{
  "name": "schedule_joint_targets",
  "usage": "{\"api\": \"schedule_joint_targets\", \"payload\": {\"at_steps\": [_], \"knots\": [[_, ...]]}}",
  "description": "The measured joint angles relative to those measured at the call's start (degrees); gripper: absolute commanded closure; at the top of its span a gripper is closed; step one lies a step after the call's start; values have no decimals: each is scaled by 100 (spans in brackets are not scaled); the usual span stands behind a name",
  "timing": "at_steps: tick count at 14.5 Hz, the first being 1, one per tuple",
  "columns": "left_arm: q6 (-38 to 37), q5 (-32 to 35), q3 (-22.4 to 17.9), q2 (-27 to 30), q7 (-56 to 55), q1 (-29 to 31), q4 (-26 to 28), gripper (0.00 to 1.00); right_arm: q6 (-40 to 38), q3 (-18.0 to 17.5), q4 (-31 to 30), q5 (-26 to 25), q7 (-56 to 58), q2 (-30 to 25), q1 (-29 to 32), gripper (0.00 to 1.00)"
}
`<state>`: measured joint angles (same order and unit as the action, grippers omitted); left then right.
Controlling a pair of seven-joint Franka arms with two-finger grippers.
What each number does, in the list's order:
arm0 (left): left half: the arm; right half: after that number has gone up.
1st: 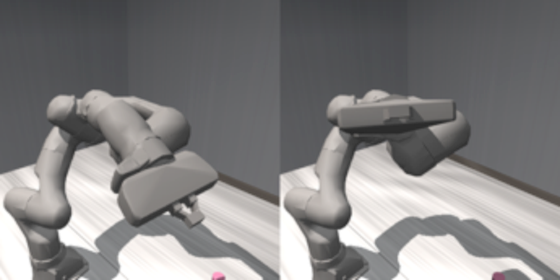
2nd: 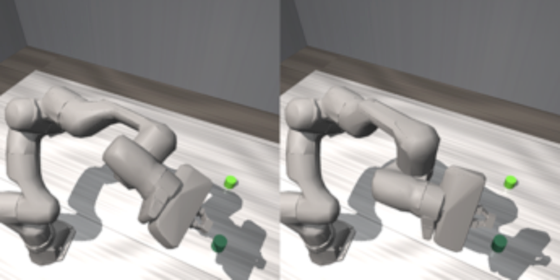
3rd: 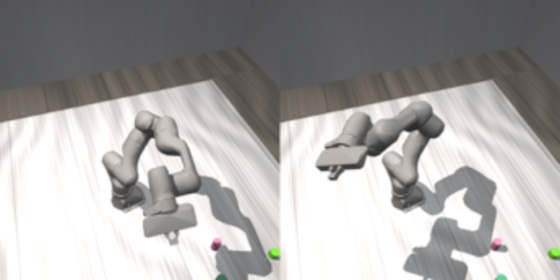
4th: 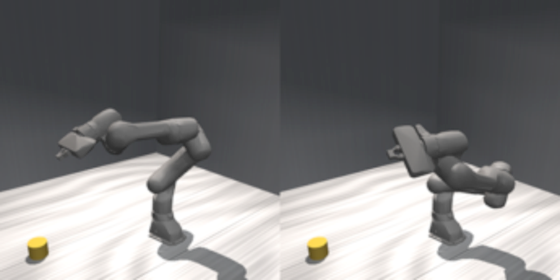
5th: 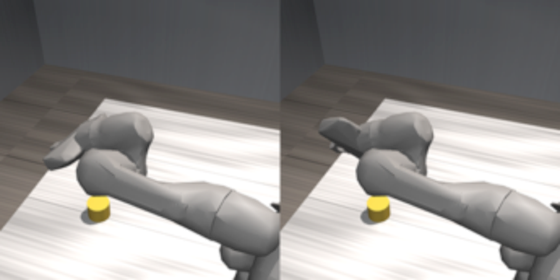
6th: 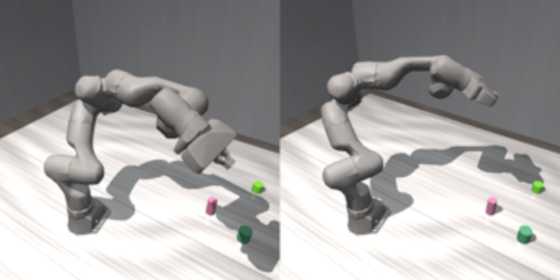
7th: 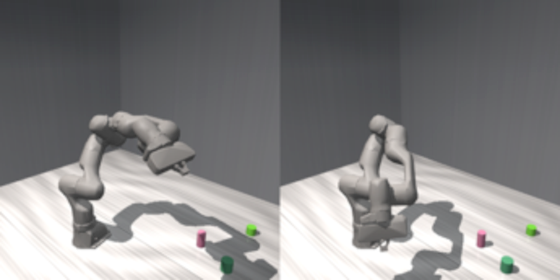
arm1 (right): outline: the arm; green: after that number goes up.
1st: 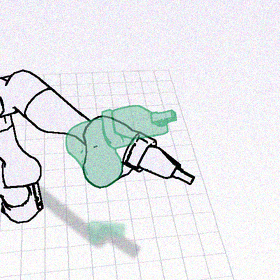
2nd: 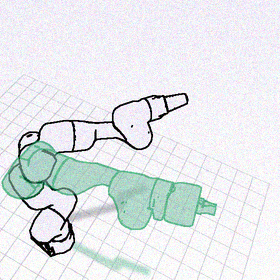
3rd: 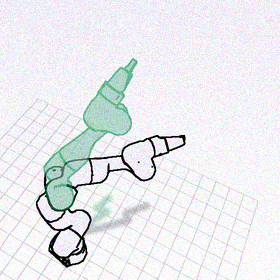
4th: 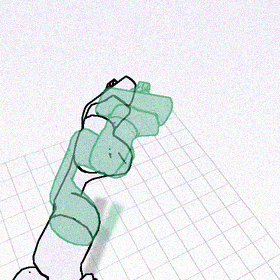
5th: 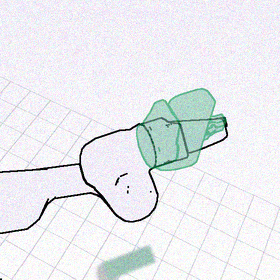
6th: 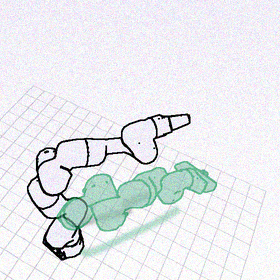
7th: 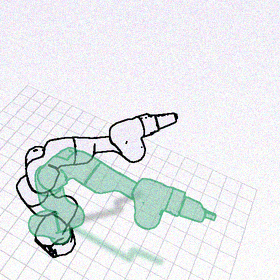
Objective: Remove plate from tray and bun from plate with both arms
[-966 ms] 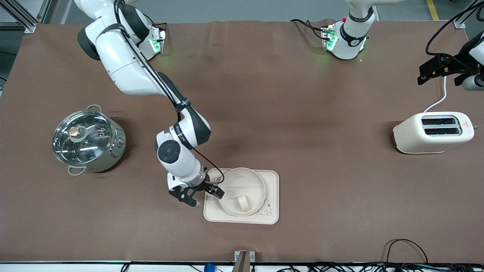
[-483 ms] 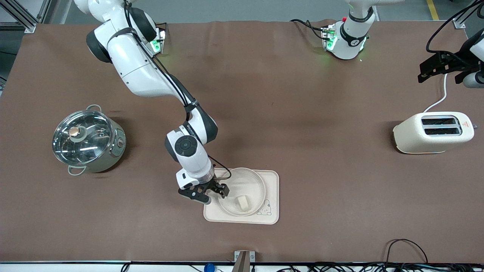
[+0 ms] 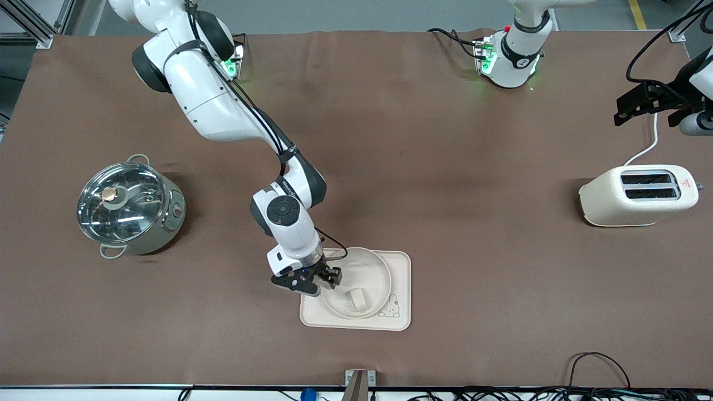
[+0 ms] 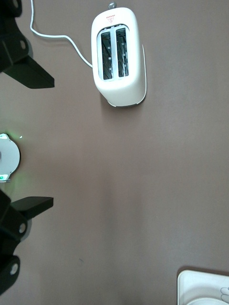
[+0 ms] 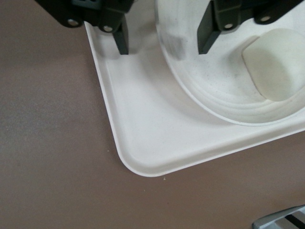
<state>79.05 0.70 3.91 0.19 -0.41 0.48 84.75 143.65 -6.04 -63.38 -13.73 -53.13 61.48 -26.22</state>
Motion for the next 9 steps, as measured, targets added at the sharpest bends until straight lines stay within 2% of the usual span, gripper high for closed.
{"api": "schedule_joint_targets", "payload": {"at_steps": [1,2,7,9], "knots": [[-2,0,0,-36,-6,0,27,0,0,2,0,-26,85,2,0,88],[-2,-5,2,-69,-7,-3,91,0,2,7,0,-53,161,4,0,99],[109,-172,51,-337,-56,-99,186,0,201,14,43,-120,243,11,2,99],[285,-267,77,-485,-427,-232,194,0,201,4,92,-96,239,9,31,100]]}}
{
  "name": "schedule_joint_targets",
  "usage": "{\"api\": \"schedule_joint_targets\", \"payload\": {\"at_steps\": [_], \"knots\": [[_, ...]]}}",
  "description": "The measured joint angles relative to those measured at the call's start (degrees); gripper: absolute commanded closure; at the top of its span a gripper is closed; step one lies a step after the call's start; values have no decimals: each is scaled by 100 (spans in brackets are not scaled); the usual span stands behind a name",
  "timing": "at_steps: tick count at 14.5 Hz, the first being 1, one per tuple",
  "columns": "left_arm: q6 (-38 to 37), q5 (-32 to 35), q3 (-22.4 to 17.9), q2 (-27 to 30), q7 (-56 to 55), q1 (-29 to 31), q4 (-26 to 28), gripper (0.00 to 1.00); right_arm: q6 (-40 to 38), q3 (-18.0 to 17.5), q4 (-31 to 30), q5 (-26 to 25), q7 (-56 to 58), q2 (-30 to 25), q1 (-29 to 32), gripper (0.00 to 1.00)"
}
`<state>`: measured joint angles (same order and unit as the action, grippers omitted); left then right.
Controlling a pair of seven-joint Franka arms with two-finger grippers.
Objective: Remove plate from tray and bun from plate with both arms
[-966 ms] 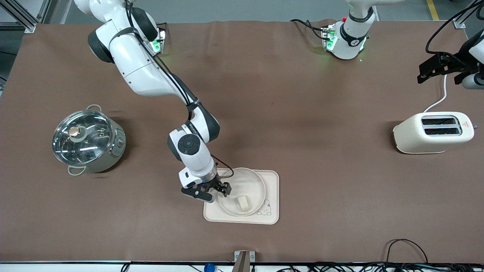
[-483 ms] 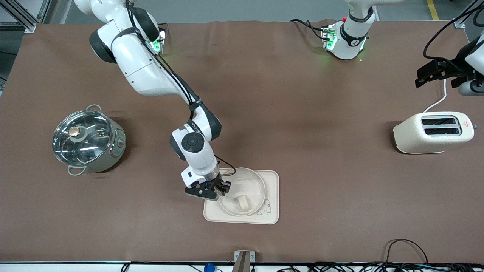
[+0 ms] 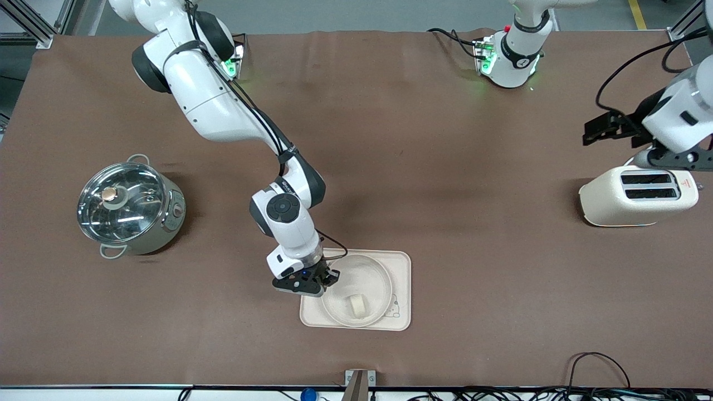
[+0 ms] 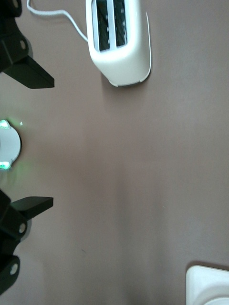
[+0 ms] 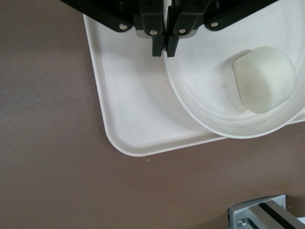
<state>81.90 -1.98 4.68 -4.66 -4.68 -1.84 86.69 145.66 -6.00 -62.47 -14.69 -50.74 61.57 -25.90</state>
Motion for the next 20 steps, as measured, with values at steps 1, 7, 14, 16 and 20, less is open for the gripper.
{"api": "schedule_joint_targets", "payload": {"at_steps": [1,7,14,16,20], "knots": [[86,-60,21,-94,-271,-99,6,0,0,-47,50,33,-6,-5,57,100],[1030,-158,104,-721,-2249,-1222,25,0,-154,-658,104,203,-3,-248,517,100],[2911,-155,108,-1707,-4235,-2274,56,0,1408,-1162,-2750,267,-12,-1660,541,100],[3056,-154,107,-1925,-4764,-2505,62,0,2162,-1219,-4013,267,-11,-2204,614,100],[3399,-146,105,-2254,-5851,-2865,120,0,2875,-1307,-5621,267,-16,-2858,654,100]]}}
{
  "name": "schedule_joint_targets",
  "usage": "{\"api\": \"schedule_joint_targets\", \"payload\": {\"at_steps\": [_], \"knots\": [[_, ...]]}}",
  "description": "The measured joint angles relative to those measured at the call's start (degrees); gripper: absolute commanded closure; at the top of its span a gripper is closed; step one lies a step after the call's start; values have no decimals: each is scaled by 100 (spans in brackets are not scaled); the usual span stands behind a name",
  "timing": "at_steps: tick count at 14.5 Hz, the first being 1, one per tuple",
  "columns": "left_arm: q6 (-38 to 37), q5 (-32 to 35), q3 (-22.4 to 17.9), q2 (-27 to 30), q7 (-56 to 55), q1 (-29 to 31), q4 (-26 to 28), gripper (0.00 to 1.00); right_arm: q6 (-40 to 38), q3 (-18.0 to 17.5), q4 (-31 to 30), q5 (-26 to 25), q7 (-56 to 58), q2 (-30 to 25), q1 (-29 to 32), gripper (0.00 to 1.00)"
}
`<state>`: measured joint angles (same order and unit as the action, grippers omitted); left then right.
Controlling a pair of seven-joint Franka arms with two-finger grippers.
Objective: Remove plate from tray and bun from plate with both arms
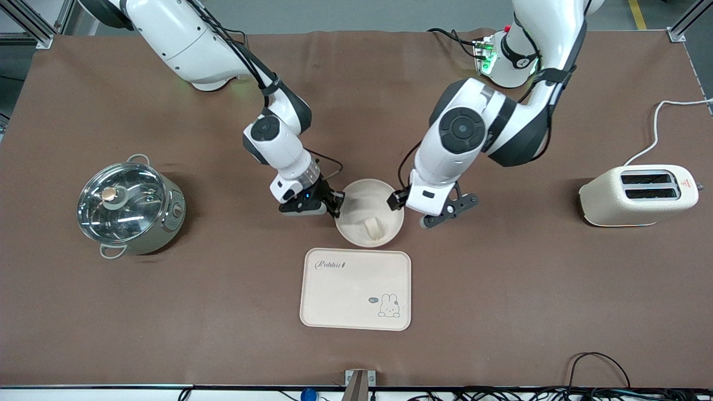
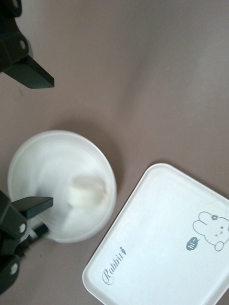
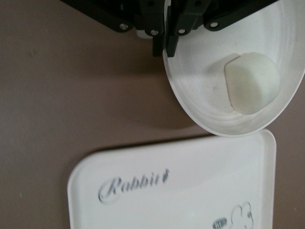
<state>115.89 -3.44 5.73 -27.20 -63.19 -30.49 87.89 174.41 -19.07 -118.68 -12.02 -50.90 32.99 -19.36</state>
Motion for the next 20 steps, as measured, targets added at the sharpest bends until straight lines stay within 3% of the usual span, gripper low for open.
{"api": "schedule_joint_targets", "payload": {"at_steps": [2,3,4,6,7,8,14,18,20], "knots": [[444,2,-1,-278,-396,-136,62,0,266,-25,-400,-4,10,-46,-3,100],[655,8,-3,-438,-468,-176,77,0,384,-25,-552,-6,15,-46,-3,90],[848,16,-3,-602,-487,-210,81,0,463,-24,-652,-5,15,-47,-2,63],[1257,27,-3,-906,-671,-294,80,0,501,-20,-694,-4,7,-50,11,28],[1498,58,-2,-1030,-790,-342,80,0,501,-18,-693,-2,-4,-53,34,11],[1721,108,-2,-1147,-873,-404,78,0,500,-16,-694,0,-51,-57,67,3],[2124,224,-1,-1519,-1187,-790,79,5,493,-11,-1071,1,-514,-350,370,0],[2101,377,-1,-1545,-1847,-934,202,11,389,-10,-1507,1,-514,-906,633,0],[2101,382,-2,-1566,-2047,-1014,279,19,-230,-7,-1690,-5,-507,-1416,805,0]]}}
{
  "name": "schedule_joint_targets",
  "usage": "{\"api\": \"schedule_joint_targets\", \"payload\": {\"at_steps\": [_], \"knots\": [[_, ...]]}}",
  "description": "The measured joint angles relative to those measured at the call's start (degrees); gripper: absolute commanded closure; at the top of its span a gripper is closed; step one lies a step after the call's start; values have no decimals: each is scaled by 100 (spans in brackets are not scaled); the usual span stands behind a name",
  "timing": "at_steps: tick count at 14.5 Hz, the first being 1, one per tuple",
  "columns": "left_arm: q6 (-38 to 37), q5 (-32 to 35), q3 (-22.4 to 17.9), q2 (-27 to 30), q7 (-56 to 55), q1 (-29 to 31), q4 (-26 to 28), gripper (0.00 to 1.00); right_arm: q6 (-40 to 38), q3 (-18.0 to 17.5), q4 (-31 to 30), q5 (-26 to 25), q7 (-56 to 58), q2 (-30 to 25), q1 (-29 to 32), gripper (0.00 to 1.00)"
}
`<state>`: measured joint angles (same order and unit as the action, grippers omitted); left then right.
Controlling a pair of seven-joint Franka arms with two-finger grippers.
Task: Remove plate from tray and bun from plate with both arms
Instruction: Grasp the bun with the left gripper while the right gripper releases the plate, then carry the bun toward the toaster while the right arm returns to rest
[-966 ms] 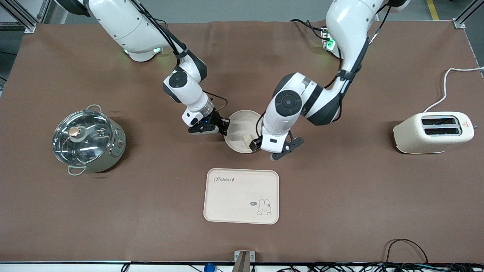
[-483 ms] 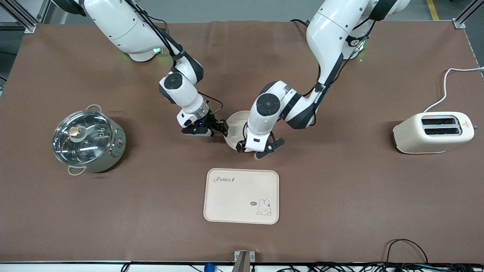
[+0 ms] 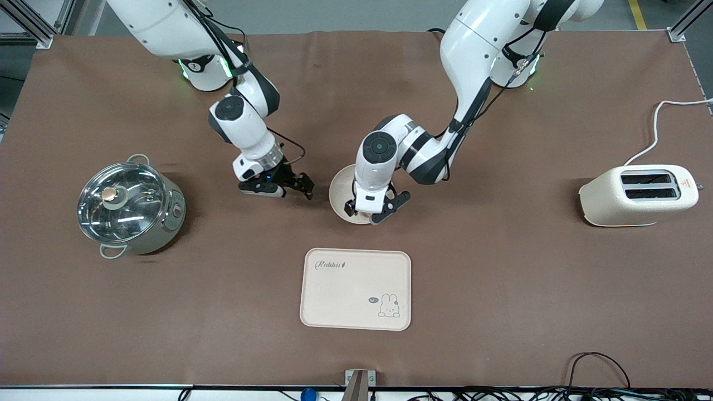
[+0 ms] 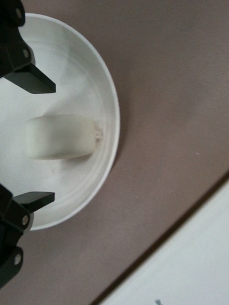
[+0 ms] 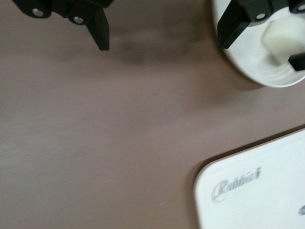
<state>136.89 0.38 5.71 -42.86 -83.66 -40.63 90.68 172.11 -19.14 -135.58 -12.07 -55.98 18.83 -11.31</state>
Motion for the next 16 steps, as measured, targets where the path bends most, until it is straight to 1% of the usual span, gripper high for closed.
{"api": "schedule_joint_targets", "payload": {"at_steps": [1,3,5,7,9,10,12,14,16], "knots": [[0,0,0,-17,-62,-34,14,24,-604,0,-42,-5,46,-345,95,0],[0,0,0,-48,-126,-56,24,39,-1609,0,-53,-3,285,-939,209,0],[0,1,-7,-84,-157,-55,26,52,-2217,-1,-55,-1,531,-1365,278,0],[0,1,-14,-101,-212,-53,30,72,-2759,4,-20,28,878,-1594,364,0],[5,1,-23,-99,-298,-44,22,90,-3465,13,214,253,1349,-1690,464,0],[5,1,-24,-91,-311,-43,10,94,-3883,26,439,433,1635,-1717,496,0],[-45,1,-28,-33,-358,-36,-40,95,-4622,38,937,702,2163,-1743,610,0],[-381,1,-88,188,-409,0,-135,96,-4963,51,1203,781,2563,-1760,808,0],[-735,15,-214,585,-381,218,-206,96,-5065,72,1275,910,2929,-1793,994,0]]}}
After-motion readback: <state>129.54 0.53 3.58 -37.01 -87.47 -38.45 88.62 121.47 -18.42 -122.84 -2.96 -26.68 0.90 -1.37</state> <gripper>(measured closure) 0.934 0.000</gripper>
